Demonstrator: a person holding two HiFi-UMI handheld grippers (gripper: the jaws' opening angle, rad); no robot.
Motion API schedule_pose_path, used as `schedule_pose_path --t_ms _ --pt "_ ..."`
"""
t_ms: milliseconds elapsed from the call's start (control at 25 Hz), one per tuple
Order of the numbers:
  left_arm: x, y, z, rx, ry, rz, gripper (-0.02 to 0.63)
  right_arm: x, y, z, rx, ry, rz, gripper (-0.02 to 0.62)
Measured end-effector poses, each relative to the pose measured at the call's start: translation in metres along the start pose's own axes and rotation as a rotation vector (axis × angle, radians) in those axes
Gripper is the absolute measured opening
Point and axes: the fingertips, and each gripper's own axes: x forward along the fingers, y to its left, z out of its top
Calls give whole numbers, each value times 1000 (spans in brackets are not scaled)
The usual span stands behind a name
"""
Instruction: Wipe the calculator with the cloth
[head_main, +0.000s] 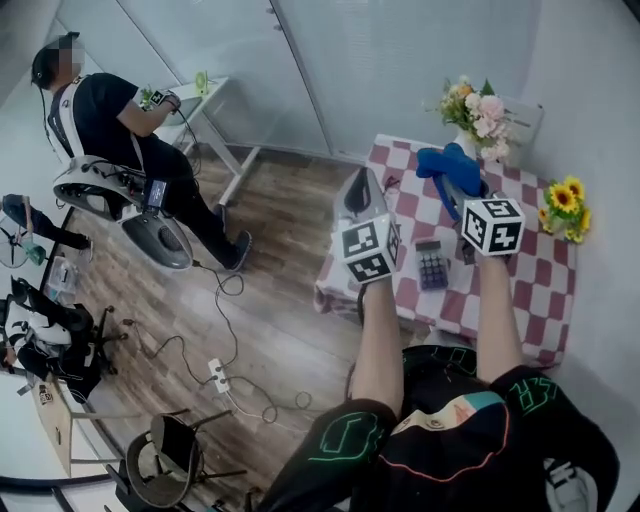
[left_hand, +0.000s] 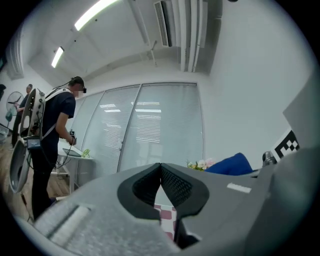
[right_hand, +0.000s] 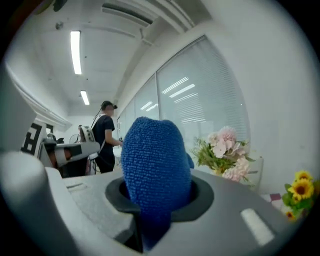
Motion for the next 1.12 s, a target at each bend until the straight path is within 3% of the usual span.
schedule_pose_path --t_ms 120,240,720,1120 --pt "0 -14 2 85 6 -24 11 -9 0 22 -7 -86 -54 118" --pt "7 -29 0 134 5 -66 11 -10 -7 28 -22 -96 -74 112" --pt "29 -30 1 163 -12 -92 11 0 -18 40 -93 -105 -78 112" --pt "25 -15 -9 155 5 -70 11 4 -9 45 -147 -112 -72 106"
